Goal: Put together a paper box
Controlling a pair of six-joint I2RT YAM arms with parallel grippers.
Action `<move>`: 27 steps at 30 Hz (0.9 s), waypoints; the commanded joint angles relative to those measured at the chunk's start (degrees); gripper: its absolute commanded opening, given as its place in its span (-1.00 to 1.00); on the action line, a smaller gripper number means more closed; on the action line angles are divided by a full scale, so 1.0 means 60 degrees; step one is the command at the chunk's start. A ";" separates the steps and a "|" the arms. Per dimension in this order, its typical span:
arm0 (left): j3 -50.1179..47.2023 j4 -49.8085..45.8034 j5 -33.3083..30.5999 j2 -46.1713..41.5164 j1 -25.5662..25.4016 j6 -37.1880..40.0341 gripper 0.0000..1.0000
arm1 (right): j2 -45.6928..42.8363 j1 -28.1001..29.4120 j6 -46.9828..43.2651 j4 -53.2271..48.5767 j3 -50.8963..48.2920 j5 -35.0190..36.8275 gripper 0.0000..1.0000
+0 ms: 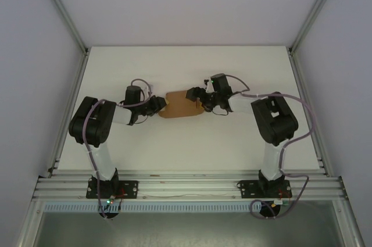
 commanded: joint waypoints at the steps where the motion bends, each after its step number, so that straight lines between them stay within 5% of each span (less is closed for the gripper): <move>1: -0.0005 -0.0312 0.0222 0.0235 0.0039 0.0263 -0.56 | 0.0332 -0.0064 0.0477 0.1108 0.0402 -0.1107 0.46; 7: 0.0311 -0.0890 0.0086 -0.0305 0.0040 0.0938 -0.33 | 0.0090 -0.0142 0.0724 0.1329 0.0334 -0.1305 0.05; 8: 0.0337 -0.1002 -0.0062 -0.0514 0.0027 0.1080 -0.14 | -0.0017 -0.0155 0.0764 0.1285 0.0273 -0.1293 0.01; 11: 0.0390 -0.1127 -0.0225 -0.1399 -0.0065 0.1745 0.94 | -0.0343 -0.0219 0.1162 0.0753 0.0163 -0.1126 -0.03; 14: 0.0486 -0.1900 -0.1177 -0.2694 -0.0500 0.3241 0.99 | -0.0597 -0.0288 0.1767 -0.0606 0.0415 -0.0884 -0.11; 20: 0.0821 -0.3962 -0.4117 -0.4889 -0.2781 0.7816 0.99 | -0.0777 -0.0984 0.3860 -0.2932 0.1002 -0.1034 -0.16; 27: 0.1630 -0.5864 -0.4743 -0.5176 -0.3754 1.1259 0.99 | -0.1242 -0.1316 0.5176 -0.3771 0.1181 -0.2322 -0.25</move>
